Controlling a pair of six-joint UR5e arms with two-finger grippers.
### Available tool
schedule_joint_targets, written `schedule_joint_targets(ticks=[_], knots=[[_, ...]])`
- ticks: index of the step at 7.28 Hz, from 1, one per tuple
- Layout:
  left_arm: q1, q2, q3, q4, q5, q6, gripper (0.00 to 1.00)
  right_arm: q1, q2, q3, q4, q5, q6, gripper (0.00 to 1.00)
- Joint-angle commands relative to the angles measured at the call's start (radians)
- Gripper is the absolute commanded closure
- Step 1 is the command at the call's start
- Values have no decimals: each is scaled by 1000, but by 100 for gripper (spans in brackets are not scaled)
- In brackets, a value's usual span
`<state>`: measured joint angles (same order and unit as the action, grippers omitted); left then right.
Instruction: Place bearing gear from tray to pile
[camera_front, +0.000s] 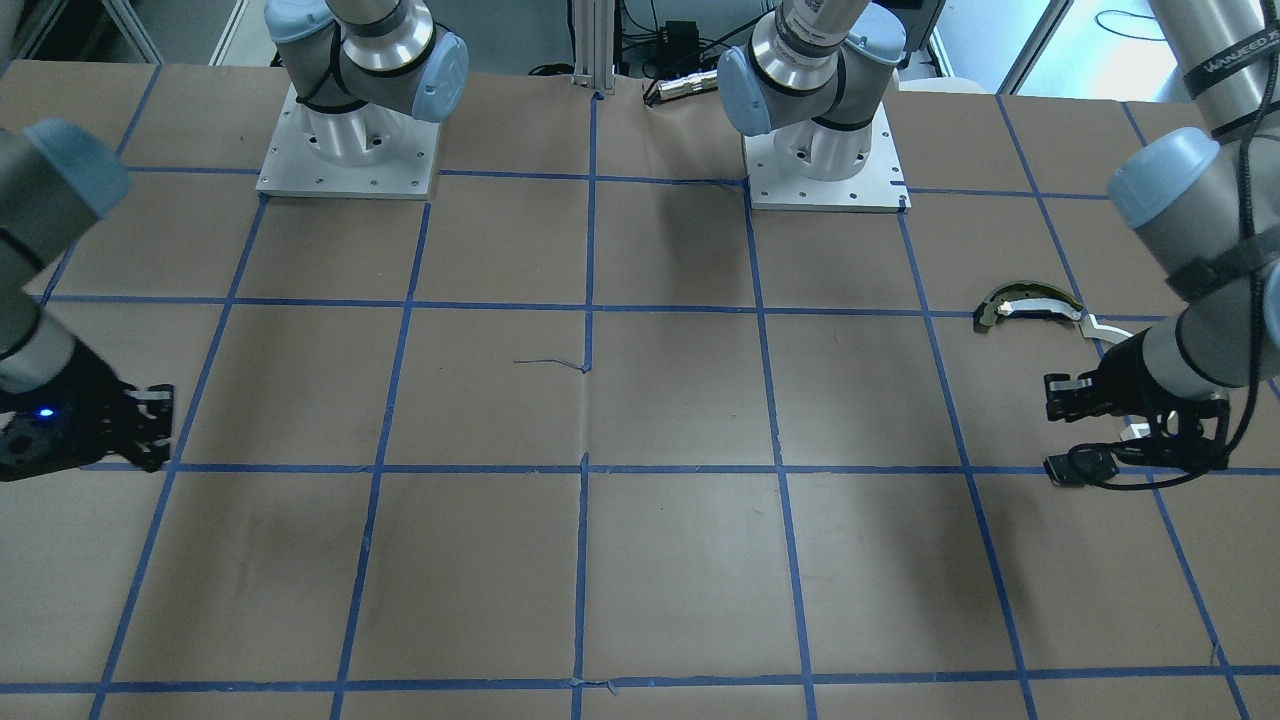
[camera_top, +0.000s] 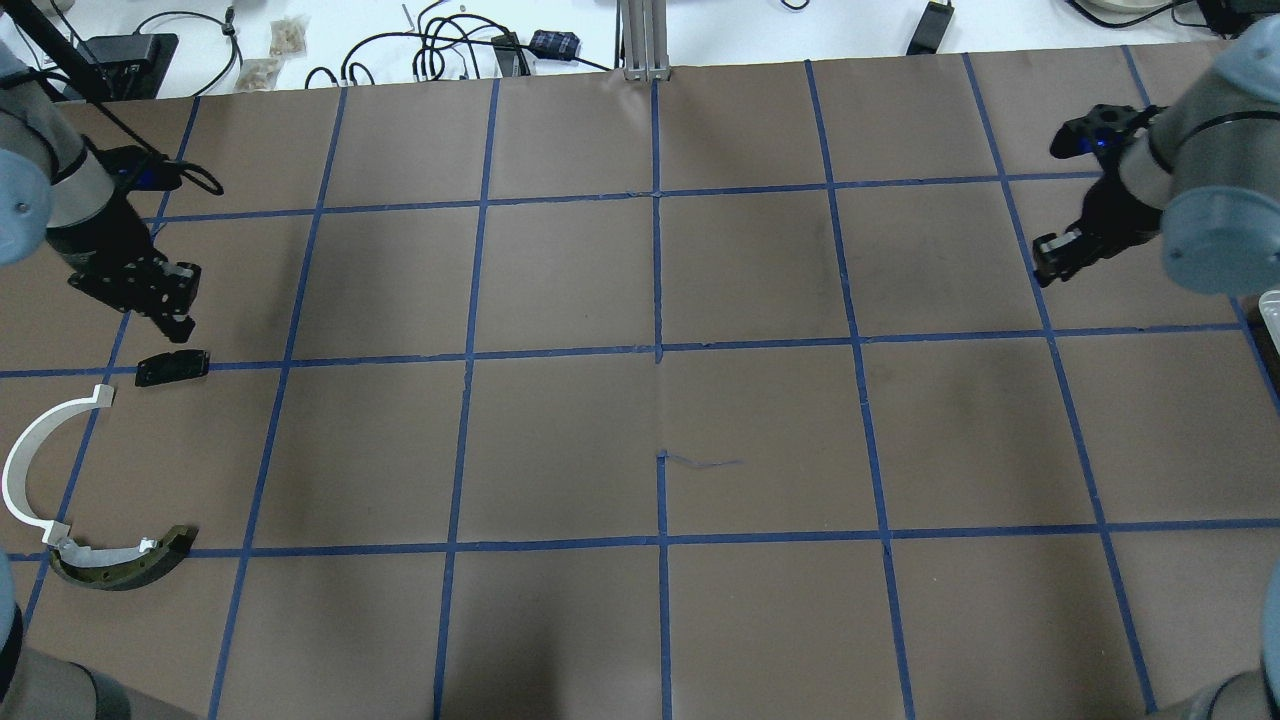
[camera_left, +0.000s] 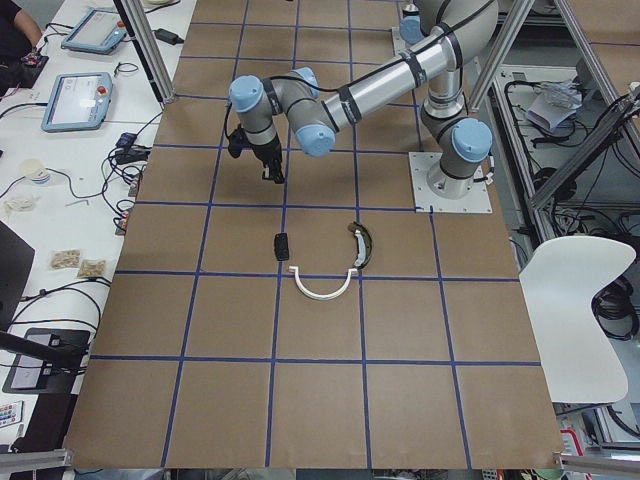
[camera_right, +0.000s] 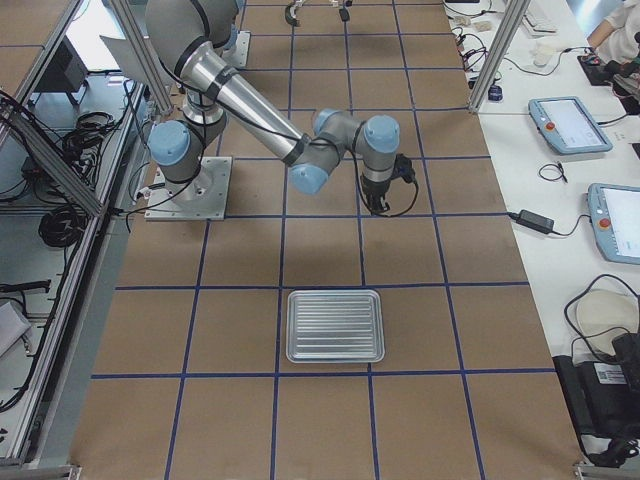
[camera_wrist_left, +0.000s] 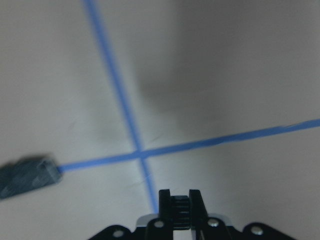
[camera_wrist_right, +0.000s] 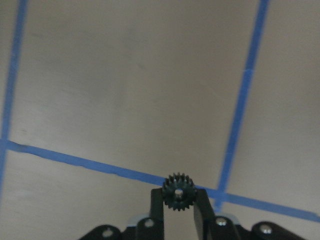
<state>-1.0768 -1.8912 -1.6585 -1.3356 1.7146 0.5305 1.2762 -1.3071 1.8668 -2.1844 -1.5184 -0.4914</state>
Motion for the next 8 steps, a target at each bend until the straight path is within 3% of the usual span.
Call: schedule_joint_targets(ticks=[1,4,5,6,7,8], knots=[[110,7,-26,1,40,54,100,370,-11,34,-27,-9,572,100],[149,-17,-32,1,62,57,100,703,118,-26,-144,-72,1002,100],[159,-20,-30,1,85,65,100,772,147,-67,-146,-72,1055,100],[163,-28,-32,1,105,63,92,814,163,-74,-146,-71,1117,94],[164,-28,-41,0,103,66,18,827,189,-75,-149,-65,1122,74],[164,-26,-59,4,102,65,0,825,204,-78,-147,-65,1099,60]])
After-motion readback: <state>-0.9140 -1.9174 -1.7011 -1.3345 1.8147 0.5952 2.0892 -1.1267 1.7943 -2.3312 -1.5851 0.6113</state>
